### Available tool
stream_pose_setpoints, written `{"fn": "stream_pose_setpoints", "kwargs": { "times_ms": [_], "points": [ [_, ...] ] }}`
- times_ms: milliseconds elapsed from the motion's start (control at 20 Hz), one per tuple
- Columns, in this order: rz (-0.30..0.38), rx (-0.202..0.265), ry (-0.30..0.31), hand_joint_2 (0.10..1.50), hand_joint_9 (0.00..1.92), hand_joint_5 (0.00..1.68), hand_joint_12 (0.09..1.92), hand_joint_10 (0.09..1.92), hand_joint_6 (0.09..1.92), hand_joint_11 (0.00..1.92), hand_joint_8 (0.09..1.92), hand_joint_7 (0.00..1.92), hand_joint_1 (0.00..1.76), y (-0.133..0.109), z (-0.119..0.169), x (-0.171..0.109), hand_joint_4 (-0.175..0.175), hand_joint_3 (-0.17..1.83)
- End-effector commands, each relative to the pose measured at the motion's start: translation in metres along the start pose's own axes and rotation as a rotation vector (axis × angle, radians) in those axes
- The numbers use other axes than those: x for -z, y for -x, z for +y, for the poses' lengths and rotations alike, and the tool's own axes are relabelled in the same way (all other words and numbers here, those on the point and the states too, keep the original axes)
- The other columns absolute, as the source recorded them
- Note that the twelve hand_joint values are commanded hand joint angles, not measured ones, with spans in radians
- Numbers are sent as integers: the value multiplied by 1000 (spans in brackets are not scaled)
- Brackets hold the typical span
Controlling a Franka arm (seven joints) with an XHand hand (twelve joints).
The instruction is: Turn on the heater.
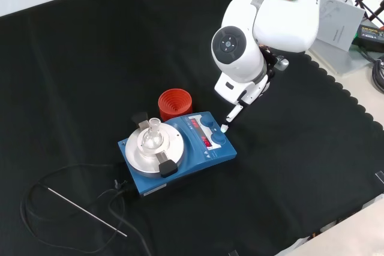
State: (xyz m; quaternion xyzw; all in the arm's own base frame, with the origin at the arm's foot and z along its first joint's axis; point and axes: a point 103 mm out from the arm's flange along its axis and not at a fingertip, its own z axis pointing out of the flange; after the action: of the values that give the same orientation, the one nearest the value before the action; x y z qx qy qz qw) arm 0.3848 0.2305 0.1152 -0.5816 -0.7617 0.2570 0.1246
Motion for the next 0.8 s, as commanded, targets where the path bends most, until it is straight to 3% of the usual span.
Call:
{"fn": "stream_pose_setpoints", "kwargs": {
  "times_ms": [50, 800],
  "points": [
    [-8, -19, -1, 493, 1819, 32, 1501, 1431, 527, 1585, 1451, 1808, 1640, 2, 4, 1, -49, 1298],
    [-37, -21, -4, 493, 1820, 32, 1502, 1431, 532, 1585, 1450, 1811, 1640, -8, 8, 5, -50, 1299]
  ]
}}
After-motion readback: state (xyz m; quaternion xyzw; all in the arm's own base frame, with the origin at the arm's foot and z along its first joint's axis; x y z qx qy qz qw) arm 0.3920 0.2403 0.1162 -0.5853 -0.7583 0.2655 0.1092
